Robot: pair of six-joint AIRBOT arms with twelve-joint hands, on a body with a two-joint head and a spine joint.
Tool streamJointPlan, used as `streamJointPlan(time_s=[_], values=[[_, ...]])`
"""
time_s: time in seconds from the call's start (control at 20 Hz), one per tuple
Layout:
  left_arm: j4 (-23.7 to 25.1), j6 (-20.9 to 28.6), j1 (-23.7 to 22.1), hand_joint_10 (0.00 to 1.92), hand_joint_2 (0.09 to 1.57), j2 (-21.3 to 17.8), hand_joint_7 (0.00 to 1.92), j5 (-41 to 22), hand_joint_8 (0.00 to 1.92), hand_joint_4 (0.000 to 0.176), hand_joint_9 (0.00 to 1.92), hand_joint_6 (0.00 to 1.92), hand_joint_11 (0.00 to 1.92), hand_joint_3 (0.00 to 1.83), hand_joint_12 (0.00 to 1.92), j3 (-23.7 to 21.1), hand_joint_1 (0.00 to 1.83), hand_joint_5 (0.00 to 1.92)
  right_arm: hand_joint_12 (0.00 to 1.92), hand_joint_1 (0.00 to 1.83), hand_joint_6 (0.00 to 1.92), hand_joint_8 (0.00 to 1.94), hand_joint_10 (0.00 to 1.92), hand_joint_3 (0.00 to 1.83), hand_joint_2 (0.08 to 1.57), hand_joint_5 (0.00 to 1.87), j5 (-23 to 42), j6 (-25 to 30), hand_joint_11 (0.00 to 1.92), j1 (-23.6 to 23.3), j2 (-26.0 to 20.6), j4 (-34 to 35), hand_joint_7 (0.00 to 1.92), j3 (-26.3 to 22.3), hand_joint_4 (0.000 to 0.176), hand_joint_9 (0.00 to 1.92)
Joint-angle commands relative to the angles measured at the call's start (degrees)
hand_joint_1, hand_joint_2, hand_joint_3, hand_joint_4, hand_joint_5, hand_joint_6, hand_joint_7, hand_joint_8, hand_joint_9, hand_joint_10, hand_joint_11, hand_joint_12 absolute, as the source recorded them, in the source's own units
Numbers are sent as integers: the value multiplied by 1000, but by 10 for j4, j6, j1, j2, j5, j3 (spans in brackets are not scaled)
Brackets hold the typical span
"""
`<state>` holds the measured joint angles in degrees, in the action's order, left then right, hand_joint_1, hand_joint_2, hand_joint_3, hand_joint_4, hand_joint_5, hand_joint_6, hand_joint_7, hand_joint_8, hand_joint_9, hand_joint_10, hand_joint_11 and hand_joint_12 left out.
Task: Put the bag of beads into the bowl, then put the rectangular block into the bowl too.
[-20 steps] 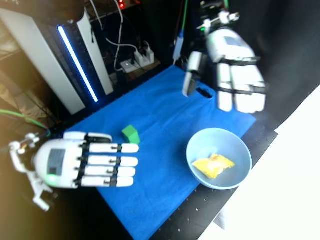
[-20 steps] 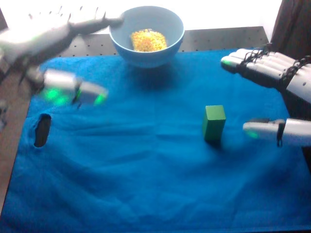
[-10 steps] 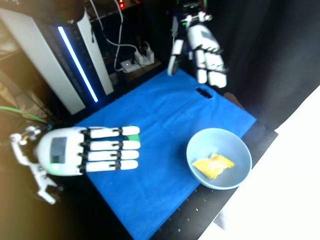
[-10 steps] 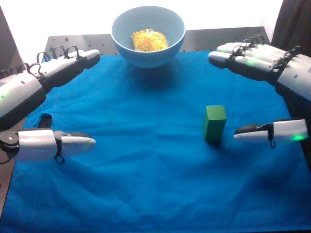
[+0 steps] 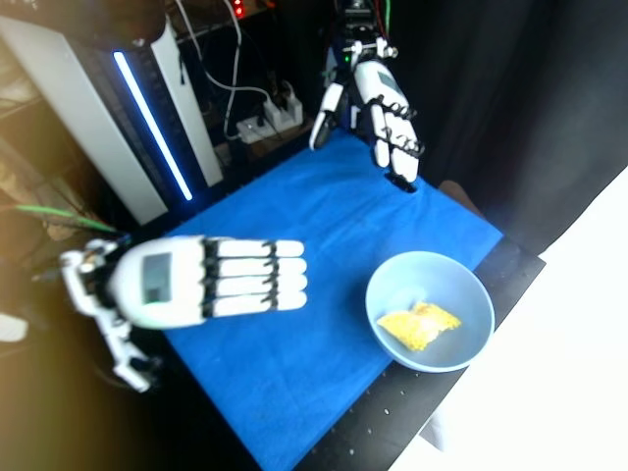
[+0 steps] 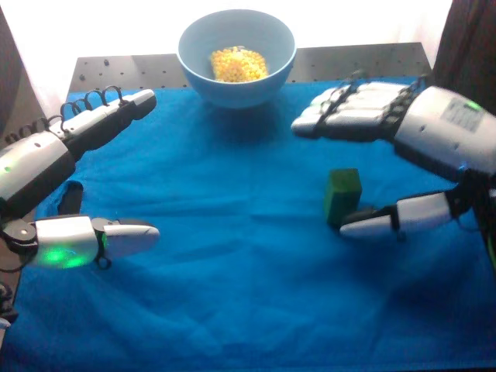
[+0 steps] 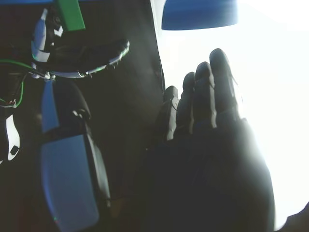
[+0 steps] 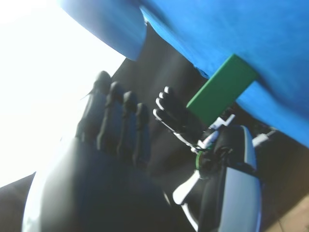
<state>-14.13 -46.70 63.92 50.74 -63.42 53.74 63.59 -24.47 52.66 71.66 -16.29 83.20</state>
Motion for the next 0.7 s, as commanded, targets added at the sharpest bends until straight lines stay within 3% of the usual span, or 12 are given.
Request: streamJointPlan(time_s=[0.0, 0.05, 0.1, 0.15, 0.2, 0.25, 0.35, 0.45, 0.5, 0.55, 0.6, 0.65], values=[[3, 5, -1, 2, 1002, 2, 46, -73, 2, 90, 72, 3, 0, 11, 243, 0, 830, 36, 193, 1004, 8, 10, 10, 2, 894, 563, 59, 1, 325, -9, 0, 21, 564, 3, 0, 472], [3, 5, -1, 4, 1000, 3, 57, -73, 2, 81, 83, 2, 0, 8, 272, 0, 827, 33, 190, 1057, 5, 7, 7, 0, 887, 603, 56, 1, 339, -11, 1, 19, 616, 4, 0, 513], [3, 5, -1, 5, 1005, 3, 58, -73, 1, 94, 92, 2, 0, 10, 315, 0, 824, 34, 325, 1071, 12, 6, 1, 0, 887, 677, 53, 1, 333, -12, 2, 16, 687, 5, 0, 585], [2, 5, -1, 5, 1007, 3, 59, -73, 1, 102, 95, 1, 0, 10, 325, 0, 824, 33, 591, 1076, 3, 1, 0, 0, 893, 731, 51, 1, 246, -12, 3, 14, 746, 6, 0, 638], [2, 5, -1, 6, 997, 3, 70, -73, 2, 105, 104, 3, 0, 5, 377, 0, 832, 40, 1059, 1036, 2, 11, 24, 0, 939, 815, 50, 1, 84, -12, 3, 14, 870, 6, 0, 741], [2, 6, 0, 6, 997, 4, 70, -73, 2, 105, 104, 3, 0, 5, 377, 0, 832, 40, 1059, 1036, 2, 11, 24, 0, 939, 815, 48, 1, 84, -12, 3, 13, 870, 6, 0, 741], [2, 9, 2, 13, 995, 5, 85, -73, 3, 100, 129, 3, 0, 4, 414, 0, 845, 46, 1392, 1019, 6, 38, 99, 2, 985, 879, 46, 1, 115, -12, 3, 12, 961, 7, 0, 844], [1, 10, 5, 13, 994, 7, 97, -74, 2, 104, 159, 1, 0, 3, 510, 0, 835, 42, 1454, 1081, 3, 98, 776, 0, 1006, 961, 44, 1, 276, -12, 3, 12, 1069, 7, 0, 690], [0, 11, 5, 7, 996, 8, 100, -74, 2, 118, 150, 0, 0, 3, 517, 0, 811, 35, 1678, 1241, 904, 1083, 1304, 1, 1126, 945, 44, 1, 436, -12, 4, 13, 948, 8, 0, 652], [0, 11, 5, 7, 996, 8, 100, -75, 2, 118, 150, 0, 0, 3, 517, 0, 811, 35, 1678, 1241, 904, 1083, 1304, 1, 1126, 945, 44, 1, 436, -12, 4, 13, 948, 8, 0, 652], [0, 12, 6, 6, 998, 8, 102, -76, 2, 112, 147, 0, 0, 4, 517, 0, 810, 32, 1719, 1243, 747, 1339, 1350, 2, 1152, 952, 44, 1, 485, -12, 4, 13, 896, 9, 0, 682], [0, 13, 6, 6, 996, 9, 104, -76, 3, 112, 148, 0, 0, 3, 515, 0, 807, 31, 1702, 1249, 649, 1368, 1328, 1, 1146, 996, 44, 1, 548, -12, 4, 13, 901, 9, 0, 740]])
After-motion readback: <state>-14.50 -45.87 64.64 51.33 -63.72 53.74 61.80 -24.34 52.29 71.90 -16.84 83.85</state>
